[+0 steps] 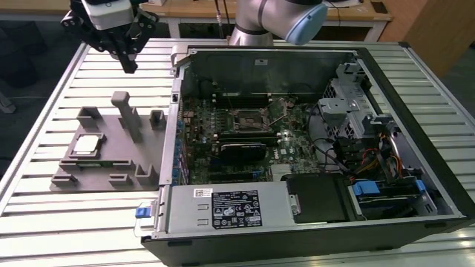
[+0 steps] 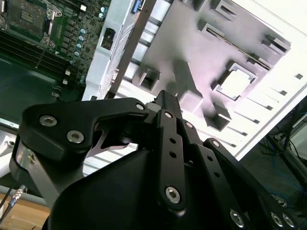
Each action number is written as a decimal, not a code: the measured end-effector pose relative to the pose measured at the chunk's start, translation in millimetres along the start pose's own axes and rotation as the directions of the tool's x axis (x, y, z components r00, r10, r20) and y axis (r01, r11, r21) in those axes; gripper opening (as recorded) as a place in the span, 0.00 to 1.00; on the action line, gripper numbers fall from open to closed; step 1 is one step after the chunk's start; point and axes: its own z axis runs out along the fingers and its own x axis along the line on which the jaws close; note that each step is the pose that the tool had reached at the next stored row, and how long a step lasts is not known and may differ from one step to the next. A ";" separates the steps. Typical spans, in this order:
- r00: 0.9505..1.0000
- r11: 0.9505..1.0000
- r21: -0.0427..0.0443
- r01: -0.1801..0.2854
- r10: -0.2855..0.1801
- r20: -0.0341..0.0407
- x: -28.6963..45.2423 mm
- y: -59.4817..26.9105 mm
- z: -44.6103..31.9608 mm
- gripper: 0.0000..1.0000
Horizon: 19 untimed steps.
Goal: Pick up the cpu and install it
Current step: 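Reach for the cpu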
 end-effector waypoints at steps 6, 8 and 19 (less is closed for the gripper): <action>1.000 1.000 0.000 0.000 0.000 0.000 7.3 -0.6 0.4 0.11; 1.000 1.000 0.000 0.000 0.000 0.000 9.9 -0.8 0.8 0.11; 1.000 1.000 0.000 0.000 0.000 0.000 26.7 -2.3 6.6 0.11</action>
